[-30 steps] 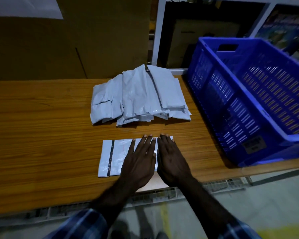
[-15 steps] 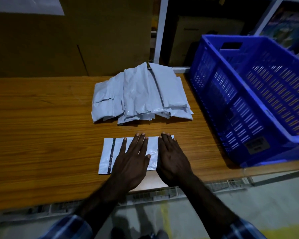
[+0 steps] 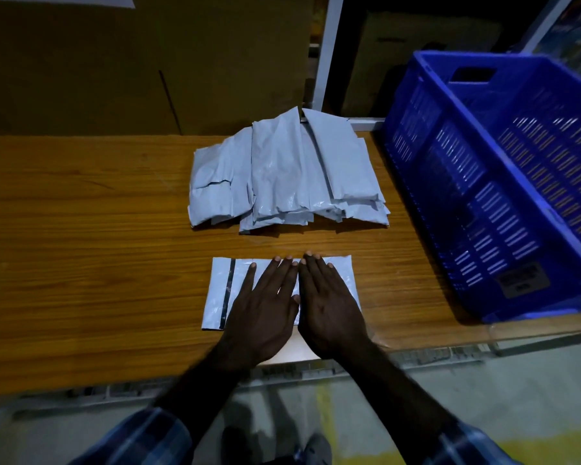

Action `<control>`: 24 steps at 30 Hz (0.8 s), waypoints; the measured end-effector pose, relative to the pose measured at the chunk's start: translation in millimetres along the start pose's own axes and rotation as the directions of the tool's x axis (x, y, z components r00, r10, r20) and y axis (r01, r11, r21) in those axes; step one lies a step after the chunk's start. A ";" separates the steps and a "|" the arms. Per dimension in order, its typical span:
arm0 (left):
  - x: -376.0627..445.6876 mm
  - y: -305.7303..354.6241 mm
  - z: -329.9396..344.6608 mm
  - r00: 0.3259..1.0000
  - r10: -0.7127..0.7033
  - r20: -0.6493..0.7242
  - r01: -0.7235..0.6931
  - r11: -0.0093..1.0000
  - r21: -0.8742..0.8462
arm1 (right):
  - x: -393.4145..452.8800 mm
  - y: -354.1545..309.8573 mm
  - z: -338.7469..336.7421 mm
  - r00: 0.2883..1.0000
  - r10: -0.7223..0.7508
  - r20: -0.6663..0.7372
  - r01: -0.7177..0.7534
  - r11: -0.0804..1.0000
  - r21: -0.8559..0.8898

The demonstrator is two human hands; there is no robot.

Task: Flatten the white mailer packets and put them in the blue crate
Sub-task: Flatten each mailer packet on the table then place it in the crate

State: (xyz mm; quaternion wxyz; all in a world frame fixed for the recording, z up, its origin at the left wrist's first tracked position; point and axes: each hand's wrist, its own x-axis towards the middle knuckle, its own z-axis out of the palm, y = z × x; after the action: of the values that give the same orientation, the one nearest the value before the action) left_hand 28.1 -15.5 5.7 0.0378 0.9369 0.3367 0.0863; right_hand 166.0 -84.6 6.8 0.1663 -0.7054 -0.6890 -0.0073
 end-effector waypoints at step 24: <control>-17.0 -43.7 -15.1 0.984 -0.135 -0.120 0.111 0.975 -0.193 | 15.8 -29.5 -0.1 0.995 0.002 0.095 0.002 0.999 -0.047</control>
State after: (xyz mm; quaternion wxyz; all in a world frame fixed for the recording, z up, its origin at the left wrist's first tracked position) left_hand -14.9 7.5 12.6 0.1078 0.8988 0.3865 0.1766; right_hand 138.0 -69.4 17.2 0.1165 -0.7086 -0.6958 0.0101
